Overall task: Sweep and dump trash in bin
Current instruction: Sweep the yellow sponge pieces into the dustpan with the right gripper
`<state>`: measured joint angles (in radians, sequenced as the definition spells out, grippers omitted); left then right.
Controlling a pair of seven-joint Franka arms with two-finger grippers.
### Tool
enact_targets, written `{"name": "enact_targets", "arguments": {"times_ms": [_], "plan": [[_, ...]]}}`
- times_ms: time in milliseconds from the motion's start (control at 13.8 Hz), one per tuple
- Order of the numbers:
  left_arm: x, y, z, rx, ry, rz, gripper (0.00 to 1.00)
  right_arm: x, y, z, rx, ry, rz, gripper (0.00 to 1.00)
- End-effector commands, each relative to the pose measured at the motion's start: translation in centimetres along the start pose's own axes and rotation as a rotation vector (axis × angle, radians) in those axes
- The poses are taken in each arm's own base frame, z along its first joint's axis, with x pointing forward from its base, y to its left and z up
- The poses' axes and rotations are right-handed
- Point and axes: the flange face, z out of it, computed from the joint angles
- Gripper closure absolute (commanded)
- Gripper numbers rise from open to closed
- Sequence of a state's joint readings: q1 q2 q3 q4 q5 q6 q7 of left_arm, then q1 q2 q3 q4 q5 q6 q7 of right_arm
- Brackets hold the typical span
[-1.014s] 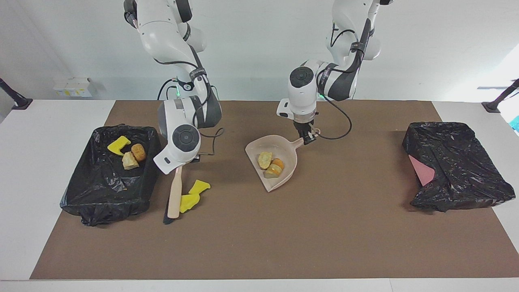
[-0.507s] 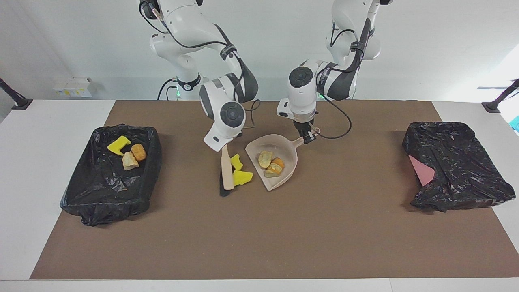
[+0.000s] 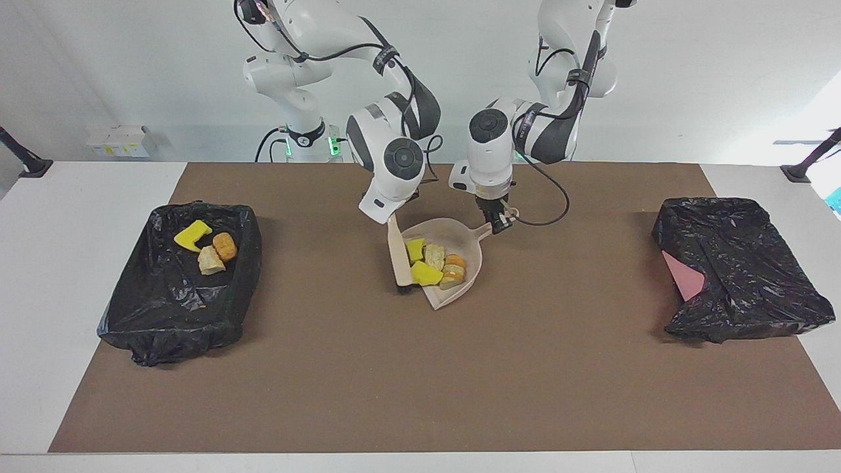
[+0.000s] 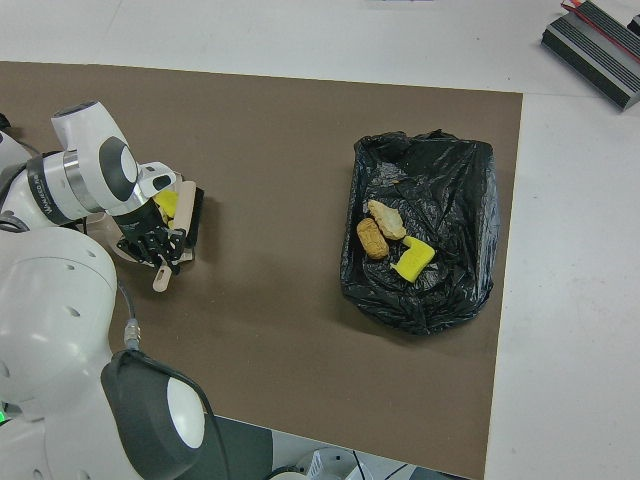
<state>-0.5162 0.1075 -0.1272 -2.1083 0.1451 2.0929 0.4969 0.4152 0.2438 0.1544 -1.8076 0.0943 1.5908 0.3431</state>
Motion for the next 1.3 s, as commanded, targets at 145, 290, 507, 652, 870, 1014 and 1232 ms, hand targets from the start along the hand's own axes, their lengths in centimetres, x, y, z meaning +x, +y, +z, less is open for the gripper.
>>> {"name": "enact_targets", "arguments": {"times_ms": [145,290,507,652,870,1014,1232], "plan": [[-0.1,-0.2,1.0,0.037,0.061,0.026,1.0,-3.9,-0.4,-4.4,0.077,0.054,-0.026,1.0],[-0.1,-0.5,0.9,0.039,0.068,0.02,1.0,-4.2,-0.1,-5.1,0.082,0.071,-0.022,1.0],[-0.1,-1.4,0.8,0.041,0.116,-0.011,1.0,-4.6,-0.1,-5.5,0.076,0.082,-0.021,1.0],[-0.3,-2.0,0.5,0.042,0.14,-0.032,1.0,-5.4,0.1,-6.2,0.069,0.1,0.005,1.0],[-1.2,-4.0,-0.8,0.045,0.152,-0.028,1.0,-5.6,0.4,-6.0,0.073,0.111,0.014,1.0],[-2.3,-5.8,-1.6,0.024,0.158,-0.022,1.0,-6.0,0.7,-5.2,0.073,0.122,0.02,1.0],[-4.7,-9.2,-4.0,-0.027,0.148,0.014,1.0,-6.7,0.8,-3.5,0.081,0.164,0.045,1.0]]}}
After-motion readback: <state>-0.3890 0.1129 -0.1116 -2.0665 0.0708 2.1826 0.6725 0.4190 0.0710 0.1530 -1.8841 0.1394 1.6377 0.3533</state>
